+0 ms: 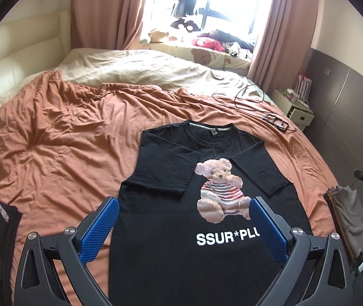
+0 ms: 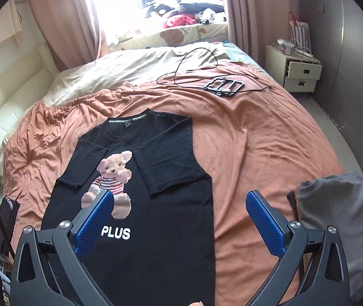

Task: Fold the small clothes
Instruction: 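Raise both grippers up and back from the side-folded black shirt, then move both grippers to the shirt's hem edge and lower onto it, then close both grippers on the hem edge of the black shirt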

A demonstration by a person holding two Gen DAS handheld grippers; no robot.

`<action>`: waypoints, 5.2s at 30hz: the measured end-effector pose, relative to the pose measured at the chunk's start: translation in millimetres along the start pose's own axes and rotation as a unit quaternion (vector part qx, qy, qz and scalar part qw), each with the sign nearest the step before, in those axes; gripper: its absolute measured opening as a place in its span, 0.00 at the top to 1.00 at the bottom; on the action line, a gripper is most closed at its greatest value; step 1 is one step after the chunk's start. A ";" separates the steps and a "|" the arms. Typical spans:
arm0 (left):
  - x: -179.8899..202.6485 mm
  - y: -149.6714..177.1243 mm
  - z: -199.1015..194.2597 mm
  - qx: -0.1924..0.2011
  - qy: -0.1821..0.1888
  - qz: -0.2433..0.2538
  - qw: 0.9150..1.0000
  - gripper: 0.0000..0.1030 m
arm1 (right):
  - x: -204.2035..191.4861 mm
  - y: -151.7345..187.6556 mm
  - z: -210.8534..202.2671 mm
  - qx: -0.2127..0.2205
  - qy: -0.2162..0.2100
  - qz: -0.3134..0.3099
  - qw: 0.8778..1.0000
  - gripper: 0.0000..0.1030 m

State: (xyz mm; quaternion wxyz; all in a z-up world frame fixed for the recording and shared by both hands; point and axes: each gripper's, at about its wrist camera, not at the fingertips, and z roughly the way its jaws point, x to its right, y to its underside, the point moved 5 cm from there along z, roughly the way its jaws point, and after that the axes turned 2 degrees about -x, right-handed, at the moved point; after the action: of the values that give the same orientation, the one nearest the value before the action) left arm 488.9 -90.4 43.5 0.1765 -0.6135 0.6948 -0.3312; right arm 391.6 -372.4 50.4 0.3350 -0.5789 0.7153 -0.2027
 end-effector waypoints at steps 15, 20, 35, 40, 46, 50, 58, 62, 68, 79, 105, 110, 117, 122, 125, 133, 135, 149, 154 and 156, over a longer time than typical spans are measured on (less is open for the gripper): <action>-19.4 62.2 -87.7 0.030 -0.002 -0.018 0.999 0.00 | 15.6 70.5 -82.5 0.032 0.004 0.013 0.999 0.00; -33.1 85.0 -106.6 0.030 -0.002 -0.023 0.999 0.01 | 21.2 91.9 -101.7 0.036 0.003 0.008 0.999 0.00; -89.7 159.4 -151.0 0.063 0.007 -0.058 0.996 0.01 | 32.3 153.7 -140.6 0.059 -0.020 0.001 0.998 0.00; -102.7 188.7 -154.3 0.067 0.012 -0.055 0.996 0.01 | 36.9 173.5 -142.4 0.060 -0.034 0.008 0.998 0.00; -117.3 221.3 -149.4 0.060 0.020 -0.069 0.996 0.01 | 45.4 200.2 -139.1 0.055 -0.035 0.020 0.998 0.00; -127.8 240.5 -137.6 0.051 0.026 -0.081 0.995 0.04 | 50.2 215.8 -129.3 0.049 -0.039 0.027 0.998 0.00; -158.9 280.6 -98.5 0.005 0.038 -0.147 0.988 0.32 | 72.3 242.3 -93.6 0.033 -0.053 0.063 0.996 0.04; -172.1 290.3 -84.9 -0.010 0.034 -0.165 0.986 0.39 | 73.5 249.6 -74.5 0.020 -0.065 0.069 0.995 0.13; -180.8 297.2 -65.0 -0.028 0.049 -0.189 0.980 0.44 | 77.6 260.1 -52.7 0.010 -0.071 0.092 0.993 0.15; -175.9 308.0 -14.8 -0.073 0.101 -0.224 0.967 0.54 | 77.7 271.1 -14.0 -0.037 -0.085 0.126 0.988 0.36; -164.5 336.0 -2.6 -0.088 0.181 -0.329 0.923 0.54 | 88.7 304.3 7.5 -0.021 -0.215 0.248 0.944 0.40; -161.2 336.4 -0.1 -0.082 0.169 -0.350 0.918 0.54 | 89.6 297.8 21.4 -0.022 -0.201 0.253 0.946 0.57; -163.0 336.0 8.2 -0.072 0.155 -0.373 0.912 0.64 | 73.4 291.7 33.6 -0.018 -0.178 0.254 0.951 0.67; -164.6 329.7 20.6 -0.082 0.140 -0.388 0.907 0.73 | 66.0 288.2 30.3 -0.015 -0.171 0.256 0.951 0.70; -163.4 325.4 26.7 -0.080 0.135 -0.386 0.909 0.82 | 66.3 285.9 32.4 -0.022 -0.154 0.263 0.952 0.86; -172.7 320.9 22.4 -0.047 0.165 -0.393 0.903 0.97 | 59.3 274.1 5.6 -0.005 -0.147 0.266 0.953 1.00; -173.4 316.1 17.0 -0.039 0.174 -0.389 0.904 0.97 | 50.3 269.0 -6.3 0.008 -0.153 0.250 0.956 1.00; -183.0 282.9 -42.4 0.042 0.232 -0.382 0.893 0.98 | 28.8 261.2 -70.9 0.054 -0.195 0.198 0.959 1.00; -183.0 282.9 -60.9 0.058 0.252 -0.387 0.885 0.98 | 34.8 263.4 -81.8 0.064 -0.208 0.202 0.955 1.00; -181.2 285.3 -71.4 0.063 0.258 -0.384 0.884 0.98 | 36.6 266.6 -87.6 0.065 -0.210 0.202 0.954 1.00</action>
State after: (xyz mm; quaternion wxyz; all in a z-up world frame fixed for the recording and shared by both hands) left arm 266.0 110.6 -127.6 -0.1112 -0.7129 0.4033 -0.5629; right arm 140.6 -350.3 -78.5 0.5481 -0.4290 0.7163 -0.0506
